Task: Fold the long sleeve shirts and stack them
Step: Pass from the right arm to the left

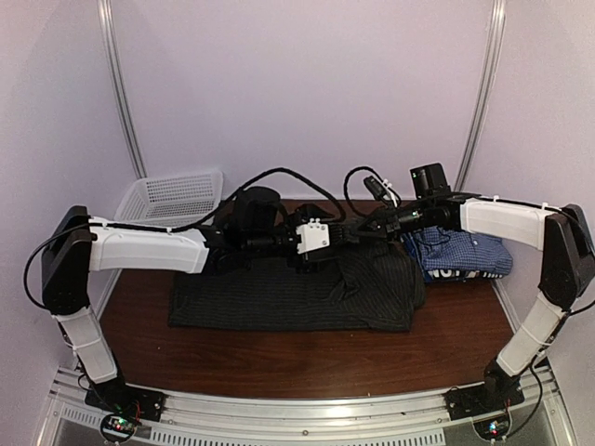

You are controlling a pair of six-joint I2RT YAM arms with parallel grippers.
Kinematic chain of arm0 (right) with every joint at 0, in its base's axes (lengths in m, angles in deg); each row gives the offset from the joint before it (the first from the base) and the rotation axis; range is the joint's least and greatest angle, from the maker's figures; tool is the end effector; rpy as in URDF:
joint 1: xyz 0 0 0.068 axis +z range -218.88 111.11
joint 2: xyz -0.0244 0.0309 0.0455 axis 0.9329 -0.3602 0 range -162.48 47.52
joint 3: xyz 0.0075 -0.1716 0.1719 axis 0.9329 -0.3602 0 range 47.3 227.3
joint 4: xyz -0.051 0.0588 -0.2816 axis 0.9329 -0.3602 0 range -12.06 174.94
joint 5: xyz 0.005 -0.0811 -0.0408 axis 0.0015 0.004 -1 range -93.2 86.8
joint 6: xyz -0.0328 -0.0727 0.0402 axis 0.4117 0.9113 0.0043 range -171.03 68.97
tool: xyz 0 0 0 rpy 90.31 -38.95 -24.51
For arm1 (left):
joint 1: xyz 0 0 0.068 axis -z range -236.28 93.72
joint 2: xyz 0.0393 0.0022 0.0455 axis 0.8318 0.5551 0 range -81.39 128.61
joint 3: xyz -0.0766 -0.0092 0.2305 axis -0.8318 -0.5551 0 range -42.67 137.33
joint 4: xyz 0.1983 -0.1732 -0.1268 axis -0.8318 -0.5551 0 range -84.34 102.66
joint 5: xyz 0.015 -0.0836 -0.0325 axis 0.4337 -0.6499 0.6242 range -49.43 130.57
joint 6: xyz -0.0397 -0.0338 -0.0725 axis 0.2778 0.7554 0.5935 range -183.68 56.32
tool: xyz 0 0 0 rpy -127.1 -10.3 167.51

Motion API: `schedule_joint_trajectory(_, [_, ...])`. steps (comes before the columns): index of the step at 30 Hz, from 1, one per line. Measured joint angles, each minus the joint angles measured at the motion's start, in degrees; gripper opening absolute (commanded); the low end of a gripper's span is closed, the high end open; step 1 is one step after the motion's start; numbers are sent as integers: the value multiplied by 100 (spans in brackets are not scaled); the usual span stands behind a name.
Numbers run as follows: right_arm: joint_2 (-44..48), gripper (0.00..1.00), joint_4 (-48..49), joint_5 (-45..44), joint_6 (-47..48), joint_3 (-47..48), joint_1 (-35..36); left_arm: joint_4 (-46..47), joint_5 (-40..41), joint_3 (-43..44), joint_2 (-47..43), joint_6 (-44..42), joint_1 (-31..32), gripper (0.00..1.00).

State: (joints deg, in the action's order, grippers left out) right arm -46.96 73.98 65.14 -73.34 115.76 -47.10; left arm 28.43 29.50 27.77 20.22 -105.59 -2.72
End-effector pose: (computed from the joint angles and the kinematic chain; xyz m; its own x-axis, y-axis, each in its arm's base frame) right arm 0.3408 0.2158 0.2158 -0.8304 -0.1811 -0.5269 -0.5526 0.1467 0.8204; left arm 0.2740 -0.3970 0.2092 0.4834 0.4488 -0.7516 0.7748 0.1803 0.6060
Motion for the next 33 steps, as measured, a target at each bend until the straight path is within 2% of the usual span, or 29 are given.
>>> schedule_joint_trajectory(9, [7,0,251,70,-210,-63,0,184,640,216,369,-409,42,69])
schedule_joint_trajectory(17, [9,0,315,74,-251,-188,0,426,984,251,621,-542,42,45])
schedule_joint_trajectory(22, [9,0,326,74,-254,-221,0,400,1113,496,640,-385,42,21])
schedule_joint_trajectory(25, [11,0,337,72,-254,-221,0,319,1115,745,643,-166,42,1])
schedule_joint_trajectory(27, [24,0,339,70,-254,-221,-2,256,1104,863,643,-31,44,0])
schedule_joint_trajectory(30, [74,14,352,68,-243,-221,-35,153,1095,918,643,186,57,0])
schedule_joint_trajectory(33, [153,36,313,28,-236,-236,-98,68,1108,918,643,442,55,0])
